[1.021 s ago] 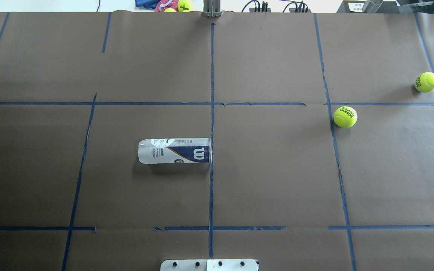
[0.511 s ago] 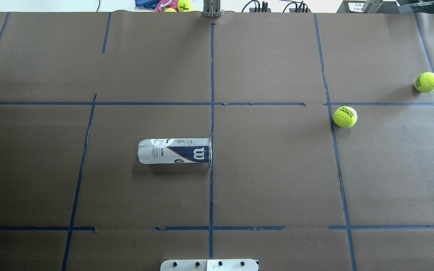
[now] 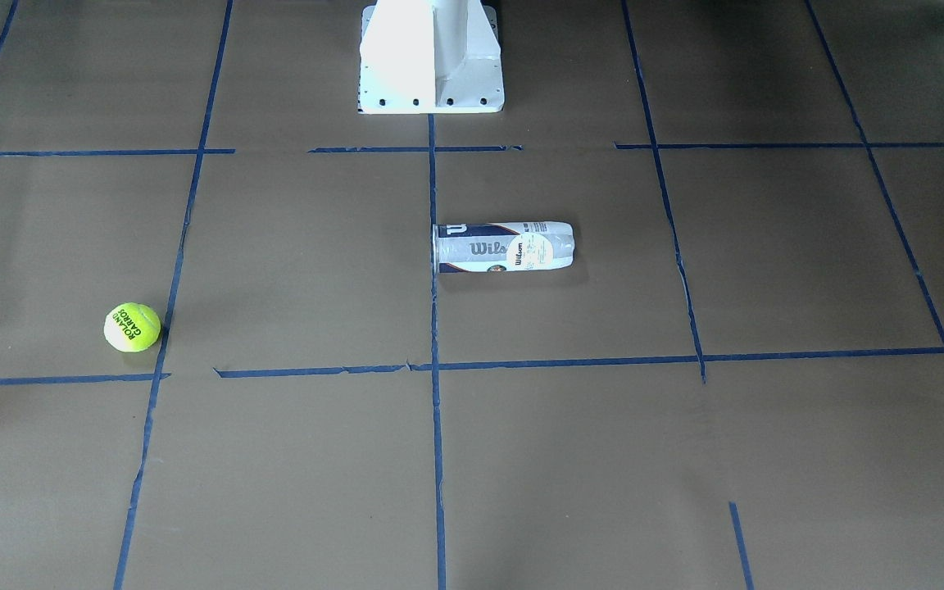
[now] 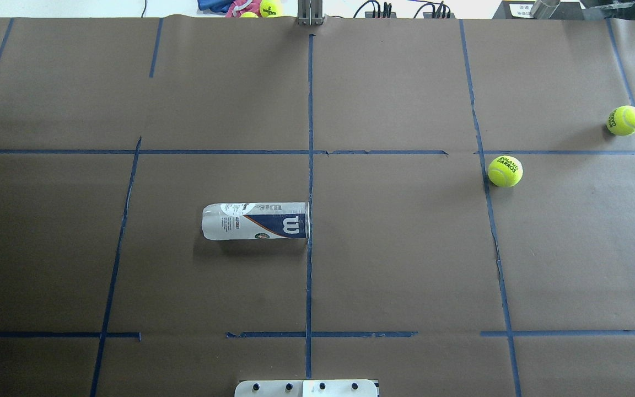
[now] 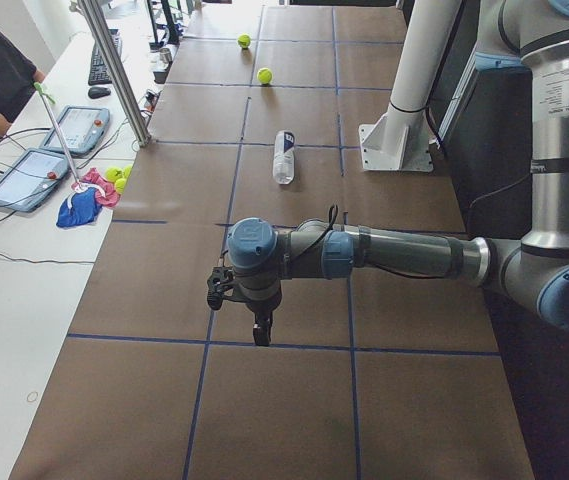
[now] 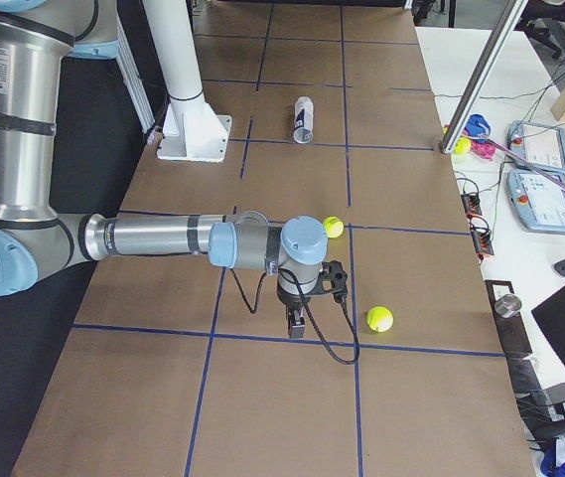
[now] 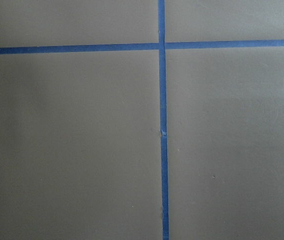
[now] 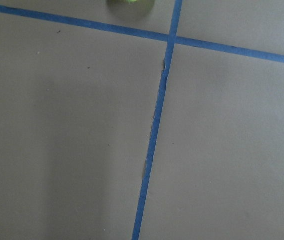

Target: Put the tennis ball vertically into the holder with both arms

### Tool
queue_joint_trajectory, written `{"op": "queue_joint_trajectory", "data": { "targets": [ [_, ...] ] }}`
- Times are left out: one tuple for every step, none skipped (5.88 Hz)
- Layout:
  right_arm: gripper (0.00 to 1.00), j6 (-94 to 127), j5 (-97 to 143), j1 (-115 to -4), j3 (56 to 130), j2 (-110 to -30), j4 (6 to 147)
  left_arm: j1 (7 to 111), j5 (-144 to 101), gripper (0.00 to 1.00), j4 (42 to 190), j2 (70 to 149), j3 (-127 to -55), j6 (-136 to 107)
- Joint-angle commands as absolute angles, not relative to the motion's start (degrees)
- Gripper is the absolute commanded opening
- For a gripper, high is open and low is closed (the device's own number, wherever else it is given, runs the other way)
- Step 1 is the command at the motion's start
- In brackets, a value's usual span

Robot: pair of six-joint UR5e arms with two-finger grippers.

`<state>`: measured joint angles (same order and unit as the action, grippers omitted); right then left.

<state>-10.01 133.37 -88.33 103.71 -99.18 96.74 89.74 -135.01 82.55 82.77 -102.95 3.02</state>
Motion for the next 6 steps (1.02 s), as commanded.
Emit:
{"op": "queue_joint_trajectory", "data": {
  "targets": [
    [1.0,-10.1,134.5,-88.2,104.1,-99.1,96.7,89.7,-135.2,1.0,82.6,82.6,-103.8,2.8],
    [1.0,-10.2,134.5,-87.5,104.1,-99.0,96.6,89.7,-135.2,1.0,82.6,82.4,-104.1,2.8],
    [1.0,-10.1,134.6,-86.9,104.1,-98.8,96.6,89.5,-135.3,1.0,82.8,82.4,-104.8,3.0],
    [1.0,-10.0,135.0,-85.9,104.2,-98.6,96.6,87.8,-135.3,1.0,84.2,82.8,-108.0,3.3],
    [1.0,-9.9,135.0,-84.9,104.2,-98.5,96.6,81.5,-135.3,1.0,87.9,82.9,-111.9,3.0],
    [1.0,-9.9,135.0,-84.8,104.2,-98.5,96.7,78.0,-135.3,1.0,92.9,83.1,-114.1,3.0]
  ]
}}
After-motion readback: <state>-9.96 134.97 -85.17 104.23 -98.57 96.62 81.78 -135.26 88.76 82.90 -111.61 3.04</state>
